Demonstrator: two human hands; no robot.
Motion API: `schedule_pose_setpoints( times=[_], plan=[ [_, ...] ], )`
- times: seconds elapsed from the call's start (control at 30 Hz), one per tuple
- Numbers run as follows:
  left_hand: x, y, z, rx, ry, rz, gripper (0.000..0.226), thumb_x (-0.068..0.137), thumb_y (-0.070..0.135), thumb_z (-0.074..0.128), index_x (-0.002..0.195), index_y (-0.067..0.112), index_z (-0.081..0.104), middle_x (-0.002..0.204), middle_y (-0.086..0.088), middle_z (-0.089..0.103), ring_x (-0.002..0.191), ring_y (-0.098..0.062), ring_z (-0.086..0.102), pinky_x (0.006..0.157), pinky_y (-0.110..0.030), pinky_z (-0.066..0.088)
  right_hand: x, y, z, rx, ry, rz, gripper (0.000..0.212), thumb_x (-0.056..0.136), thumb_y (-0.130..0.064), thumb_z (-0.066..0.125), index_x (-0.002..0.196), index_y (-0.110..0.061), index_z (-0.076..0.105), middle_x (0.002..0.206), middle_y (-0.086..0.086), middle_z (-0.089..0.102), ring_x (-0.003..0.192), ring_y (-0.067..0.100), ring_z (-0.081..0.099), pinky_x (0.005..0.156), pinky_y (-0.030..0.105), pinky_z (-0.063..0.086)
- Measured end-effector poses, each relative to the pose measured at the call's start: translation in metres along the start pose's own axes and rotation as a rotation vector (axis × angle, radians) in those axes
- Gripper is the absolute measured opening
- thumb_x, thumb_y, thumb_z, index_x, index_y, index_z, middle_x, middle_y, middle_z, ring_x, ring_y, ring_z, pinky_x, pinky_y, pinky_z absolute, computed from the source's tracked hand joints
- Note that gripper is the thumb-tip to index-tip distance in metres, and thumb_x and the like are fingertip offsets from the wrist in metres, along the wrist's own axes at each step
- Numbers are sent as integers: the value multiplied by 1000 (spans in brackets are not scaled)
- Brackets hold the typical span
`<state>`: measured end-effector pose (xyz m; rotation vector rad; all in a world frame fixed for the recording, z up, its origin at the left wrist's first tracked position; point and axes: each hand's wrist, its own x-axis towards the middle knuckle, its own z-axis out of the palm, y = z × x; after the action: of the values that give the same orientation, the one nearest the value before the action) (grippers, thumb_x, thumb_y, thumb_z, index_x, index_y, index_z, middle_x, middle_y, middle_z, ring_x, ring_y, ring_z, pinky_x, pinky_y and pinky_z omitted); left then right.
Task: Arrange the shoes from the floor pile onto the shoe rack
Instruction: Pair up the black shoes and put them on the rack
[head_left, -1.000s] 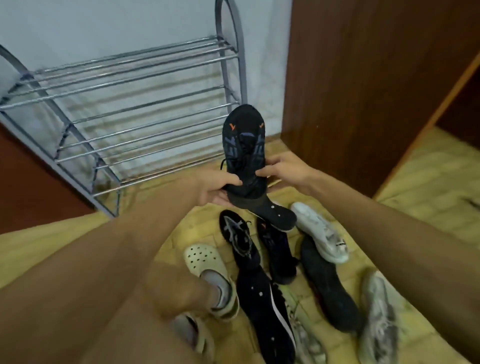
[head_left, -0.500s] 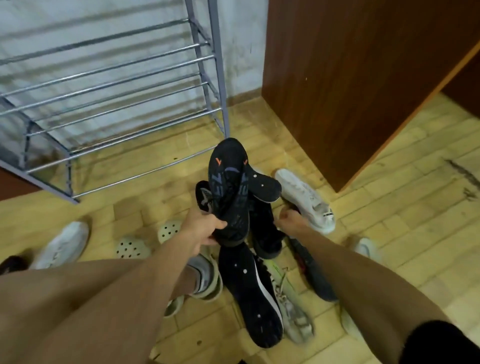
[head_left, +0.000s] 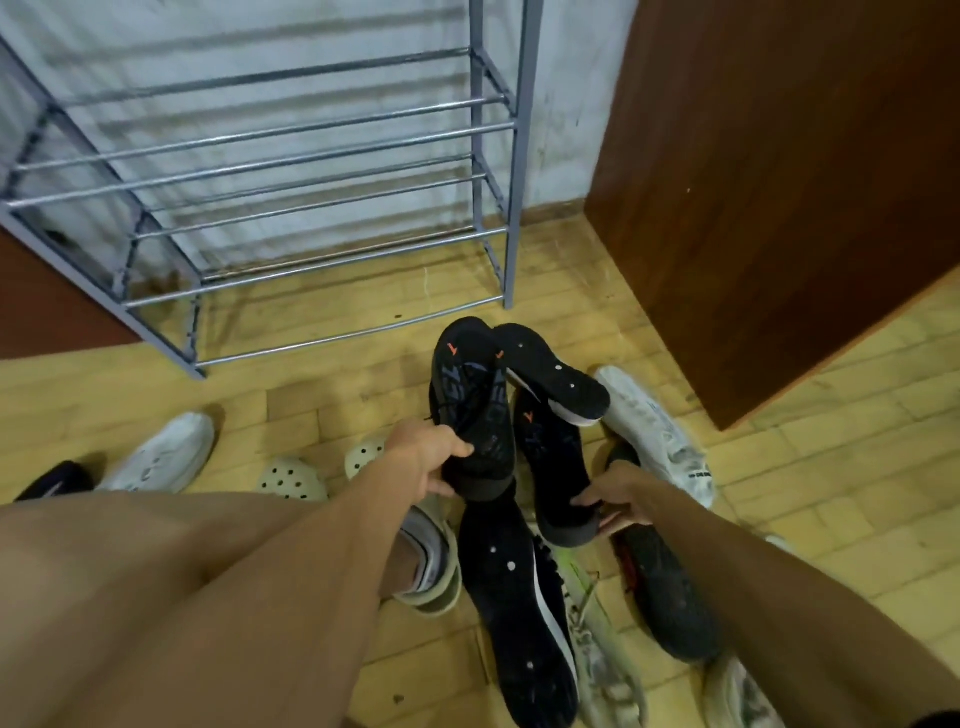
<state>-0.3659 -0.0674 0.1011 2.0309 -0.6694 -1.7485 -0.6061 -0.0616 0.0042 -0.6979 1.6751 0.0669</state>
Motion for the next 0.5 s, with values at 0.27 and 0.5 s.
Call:
schedule_pose_setpoints(
  times=[0.27, 0.5],
  plan=[
    [-27, 10, 27, -146, -2, -23, 51, 84, -7, 64, 132, -3, 46, 139, -21, 46, 127, -39, 47, 97, -55, 47, -78, -6, -59, -344, 2, 2, 55, 85, -7, 70, 134, 6, 48, 138, 23, 50, 120, 38, 57, 88, 45, 56],
    [-34, 10, 26, -223, 26, -2, 52, 85, -7, 62, 134, -4, 45, 139, -22, 49, 126, -39, 50, 101, -53, 46, -106, -26, -64, -185, 91, -230, 52, 81, -4, 74, 129, 4, 56, 119, 23, 65, 94, 31, 68, 71, 37, 61]
  ],
)
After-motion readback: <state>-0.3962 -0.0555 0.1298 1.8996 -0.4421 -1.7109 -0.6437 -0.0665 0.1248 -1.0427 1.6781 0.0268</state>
